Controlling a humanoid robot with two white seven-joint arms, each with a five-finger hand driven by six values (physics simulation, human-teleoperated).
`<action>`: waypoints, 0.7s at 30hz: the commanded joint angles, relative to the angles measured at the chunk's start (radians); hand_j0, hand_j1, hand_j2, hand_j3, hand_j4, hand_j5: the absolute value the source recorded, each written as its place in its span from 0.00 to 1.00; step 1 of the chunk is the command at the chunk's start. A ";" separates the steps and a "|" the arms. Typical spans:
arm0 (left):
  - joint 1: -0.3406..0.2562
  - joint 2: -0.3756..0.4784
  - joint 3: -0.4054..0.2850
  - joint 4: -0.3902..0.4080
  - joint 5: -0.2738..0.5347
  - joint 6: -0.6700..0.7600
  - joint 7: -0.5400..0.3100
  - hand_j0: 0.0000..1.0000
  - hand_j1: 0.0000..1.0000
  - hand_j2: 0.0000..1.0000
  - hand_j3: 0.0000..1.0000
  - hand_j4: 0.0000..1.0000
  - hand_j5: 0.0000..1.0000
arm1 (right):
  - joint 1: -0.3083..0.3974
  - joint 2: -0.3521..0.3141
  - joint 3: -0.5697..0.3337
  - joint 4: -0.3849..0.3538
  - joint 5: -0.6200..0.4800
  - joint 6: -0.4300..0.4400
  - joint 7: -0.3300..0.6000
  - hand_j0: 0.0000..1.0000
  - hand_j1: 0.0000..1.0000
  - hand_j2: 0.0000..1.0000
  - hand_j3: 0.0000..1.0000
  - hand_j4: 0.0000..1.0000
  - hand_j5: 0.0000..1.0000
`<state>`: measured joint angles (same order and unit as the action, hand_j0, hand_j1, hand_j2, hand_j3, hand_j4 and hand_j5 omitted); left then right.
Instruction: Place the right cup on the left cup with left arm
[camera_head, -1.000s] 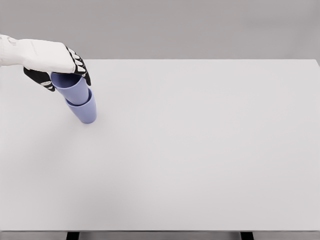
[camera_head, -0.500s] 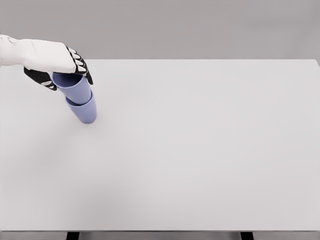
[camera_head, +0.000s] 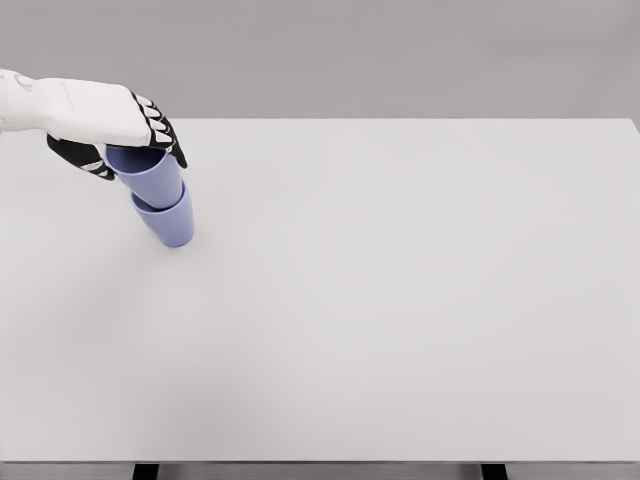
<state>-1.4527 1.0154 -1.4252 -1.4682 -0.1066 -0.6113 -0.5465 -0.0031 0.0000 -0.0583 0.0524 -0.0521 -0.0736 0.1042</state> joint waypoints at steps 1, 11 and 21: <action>0.000 0.002 0.002 0.000 0.004 0.002 0.000 0.83 0.83 0.83 0.83 0.83 0.83 | 0.000 0.000 0.000 0.000 0.000 0.000 0.000 1.00 1.00 1.00 1.00 1.00 1.00; 0.000 0.003 0.002 0.000 0.002 0.002 0.000 0.86 0.86 0.86 0.86 0.86 0.86 | 0.000 0.000 0.000 0.001 0.000 0.000 0.000 1.00 1.00 1.00 1.00 1.00 1.00; -0.002 0.002 0.002 -0.001 0.002 0.002 -0.001 0.89 0.89 0.89 0.89 0.89 0.89 | 0.000 0.000 0.000 0.000 0.000 0.000 0.000 1.00 1.00 1.00 1.00 1.00 1.00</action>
<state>-1.4542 1.0169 -1.4252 -1.4696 -0.1082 -0.6112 -0.5467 -0.0031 0.0000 -0.0583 0.0527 -0.0521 -0.0736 0.1041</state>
